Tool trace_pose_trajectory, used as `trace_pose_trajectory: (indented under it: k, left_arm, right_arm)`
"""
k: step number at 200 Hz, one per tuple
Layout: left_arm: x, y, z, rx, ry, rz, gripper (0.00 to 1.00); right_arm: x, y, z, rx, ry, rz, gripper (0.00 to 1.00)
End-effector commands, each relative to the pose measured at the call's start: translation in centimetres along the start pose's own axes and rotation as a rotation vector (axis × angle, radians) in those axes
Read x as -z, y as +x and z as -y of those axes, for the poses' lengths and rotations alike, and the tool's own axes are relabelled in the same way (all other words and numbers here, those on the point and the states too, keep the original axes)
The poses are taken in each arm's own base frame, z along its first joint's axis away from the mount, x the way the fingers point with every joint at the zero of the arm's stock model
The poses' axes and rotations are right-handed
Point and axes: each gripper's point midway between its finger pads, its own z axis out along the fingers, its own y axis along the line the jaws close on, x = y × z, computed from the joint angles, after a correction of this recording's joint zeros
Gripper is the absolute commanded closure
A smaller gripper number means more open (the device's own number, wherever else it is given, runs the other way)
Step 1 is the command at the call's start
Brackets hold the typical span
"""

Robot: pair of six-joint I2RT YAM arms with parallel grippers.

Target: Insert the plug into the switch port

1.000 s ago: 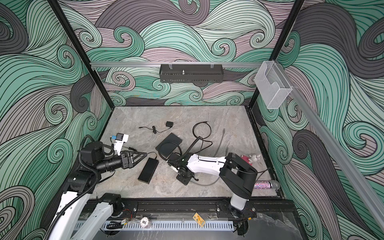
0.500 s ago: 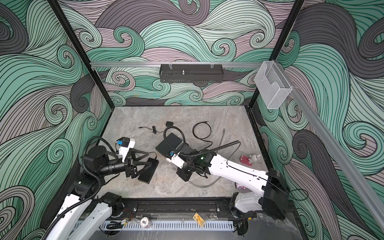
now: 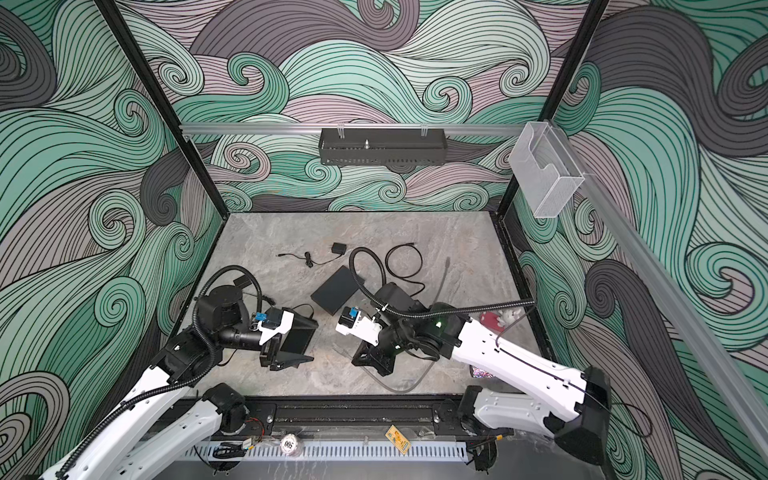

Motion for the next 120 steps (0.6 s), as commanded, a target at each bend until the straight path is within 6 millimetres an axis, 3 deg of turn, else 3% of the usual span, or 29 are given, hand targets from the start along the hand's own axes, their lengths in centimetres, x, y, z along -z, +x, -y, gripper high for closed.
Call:
trace_pose_trajectory:
  k: [1, 67, 120]
  left_arm:
    - [-0.2, -1.8, 0.7, -0.066, 0.076, 0.023, 0.32]
    - [-1.8, -1.8, 0.0, -0.009, 0.097, -0.011, 0.46]
    - [-3.2, -1.4, 1.1, -0.001, 0.154, -0.061, 0.44]
  right_arm:
    - [0.4, 0.1, -0.9, 0.041, -0.022, 0.022, 1.00]
    - [0.6, 0.1, -1.3, 0.056, -0.022, 0.032, 1.00]
    - [0.9, 0.0, -1.3, 0.060, -0.013, 0.042, 1.00]
